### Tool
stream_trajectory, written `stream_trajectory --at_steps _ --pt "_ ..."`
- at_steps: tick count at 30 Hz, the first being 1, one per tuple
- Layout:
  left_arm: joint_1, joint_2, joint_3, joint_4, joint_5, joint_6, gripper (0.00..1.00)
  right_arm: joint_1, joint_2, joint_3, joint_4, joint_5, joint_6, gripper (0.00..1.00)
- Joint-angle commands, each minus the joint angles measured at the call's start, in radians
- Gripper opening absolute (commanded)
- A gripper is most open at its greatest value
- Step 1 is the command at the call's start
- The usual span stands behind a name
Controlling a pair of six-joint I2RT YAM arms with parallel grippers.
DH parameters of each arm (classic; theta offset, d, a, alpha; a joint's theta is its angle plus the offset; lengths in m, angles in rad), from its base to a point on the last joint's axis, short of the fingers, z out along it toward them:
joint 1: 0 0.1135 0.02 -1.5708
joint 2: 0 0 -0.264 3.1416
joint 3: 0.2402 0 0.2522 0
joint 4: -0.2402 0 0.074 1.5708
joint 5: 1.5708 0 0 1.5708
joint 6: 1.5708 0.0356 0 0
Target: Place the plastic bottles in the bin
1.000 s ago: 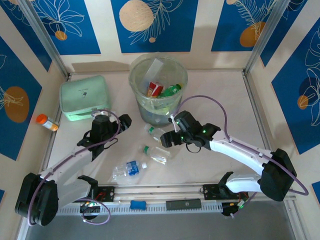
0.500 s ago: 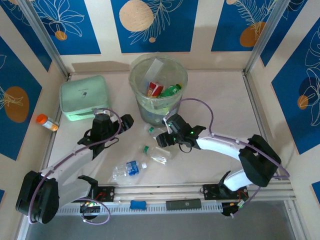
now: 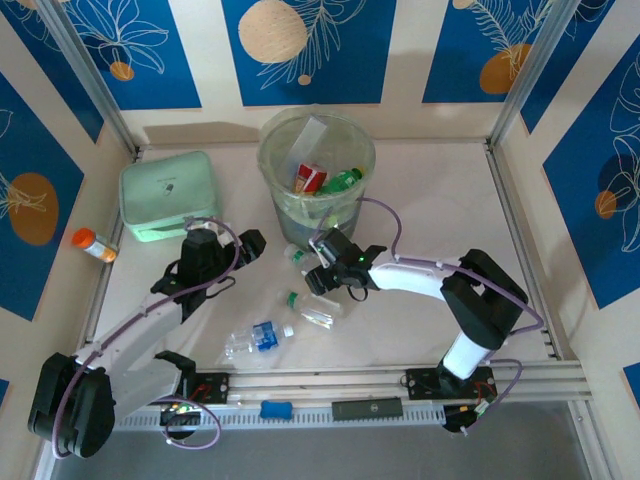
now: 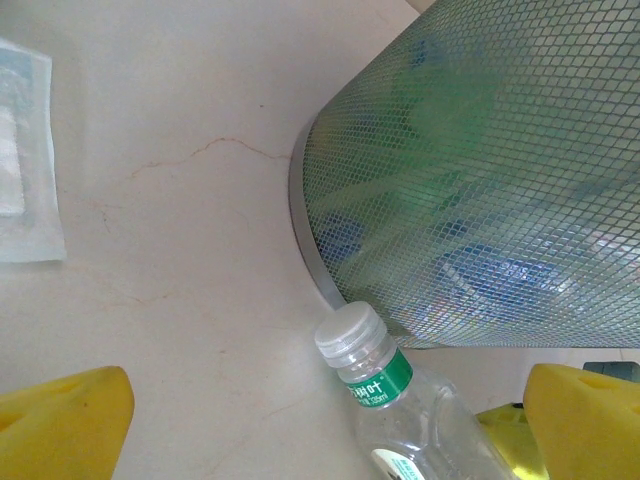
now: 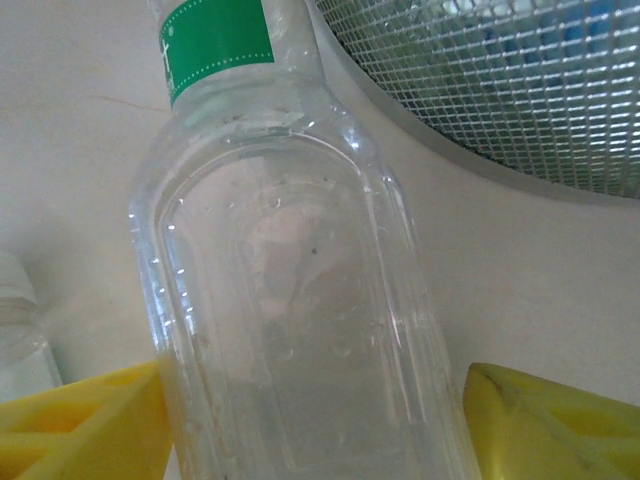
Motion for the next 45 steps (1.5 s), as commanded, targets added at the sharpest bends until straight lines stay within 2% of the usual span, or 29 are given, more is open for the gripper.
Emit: stream_trajectory --at_steps 1,15,17,24,30,37,45 --pt "0.013 -0.012 -0.007 -0.013 0.008 0.018 1.0 0.007 0.021 0.035 -0.016 0.023 -0.04 0.76" --pt "0.014 -0.013 -0.007 -0.01 0.01 0.011 1.0 0.01 0.074 0.06 -0.007 0.026 -0.094 0.81" --pt "0.013 -0.017 -0.008 -0.012 0.008 0.011 1.0 0.01 0.079 0.061 -0.005 0.027 -0.1 0.78" --pt "0.014 -0.02 -0.006 -0.012 0.006 0.004 1.0 0.011 0.054 0.06 0.011 0.032 -0.124 0.59" --pt "0.014 -0.021 -0.005 -0.009 0.008 0.005 1.0 0.012 -0.043 0.055 0.017 0.013 -0.143 0.5" --pt "0.024 -0.05 0.007 -0.027 -0.027 0.035 1.0 0.023 -0.179 0.048 -0.023 -0.048 -0.123 0.48" --pt "0.097 -0.071 0.002 0.029 0.009 0.008 1.0 0.083 -0.306 0.034 -0.085 -0.104 -0.039 0.47"
